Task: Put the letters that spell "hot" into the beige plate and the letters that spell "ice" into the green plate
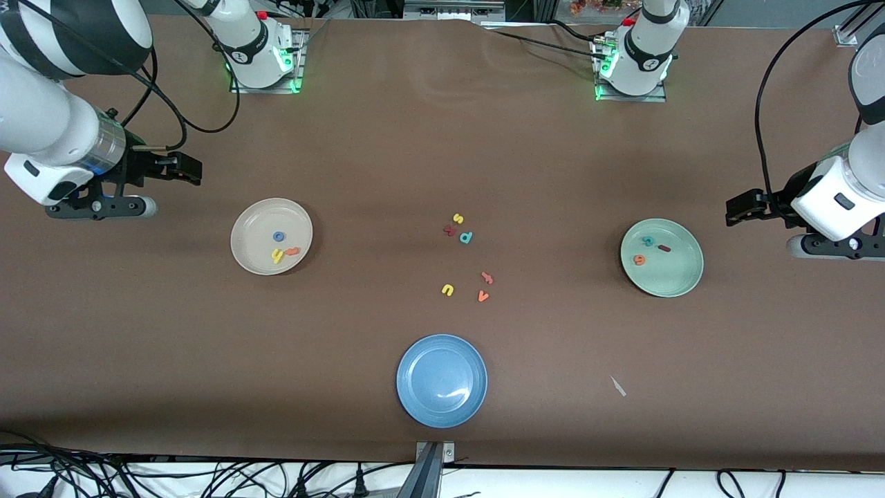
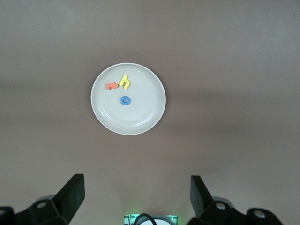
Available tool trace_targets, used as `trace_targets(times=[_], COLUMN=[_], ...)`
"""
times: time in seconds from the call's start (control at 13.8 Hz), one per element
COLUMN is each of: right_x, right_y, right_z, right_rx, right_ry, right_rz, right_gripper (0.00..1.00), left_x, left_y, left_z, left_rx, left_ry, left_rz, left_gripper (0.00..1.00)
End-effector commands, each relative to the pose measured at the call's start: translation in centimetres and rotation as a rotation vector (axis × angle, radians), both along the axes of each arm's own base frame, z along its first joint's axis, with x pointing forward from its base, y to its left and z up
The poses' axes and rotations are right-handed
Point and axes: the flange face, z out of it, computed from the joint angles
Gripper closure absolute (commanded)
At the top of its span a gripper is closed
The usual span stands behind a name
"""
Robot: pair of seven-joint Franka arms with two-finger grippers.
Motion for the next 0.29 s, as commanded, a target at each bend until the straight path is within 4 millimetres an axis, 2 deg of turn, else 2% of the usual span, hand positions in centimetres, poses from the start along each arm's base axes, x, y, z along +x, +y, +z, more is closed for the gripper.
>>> trace_targets(times=[0.0,0.22], right_x=[-0.62,-0.61], right_y=[-0.20,-0.20], right_z=[0.96,0.96], right_rx=[0.019,0.020], right_ry=[0.015,0.015], right_rz=[0.000,0.005], right_gripper=[0.00,0.00], left_x=[-0.18,-0.19], left_y=[0.22,0.13], left_z=[0.72,0.65], left_rx=[0.008,0.007], left_ry=[0.003,0.004], left_rz=[-0.014,-0.015], left_gripper=[0.00,0.00])
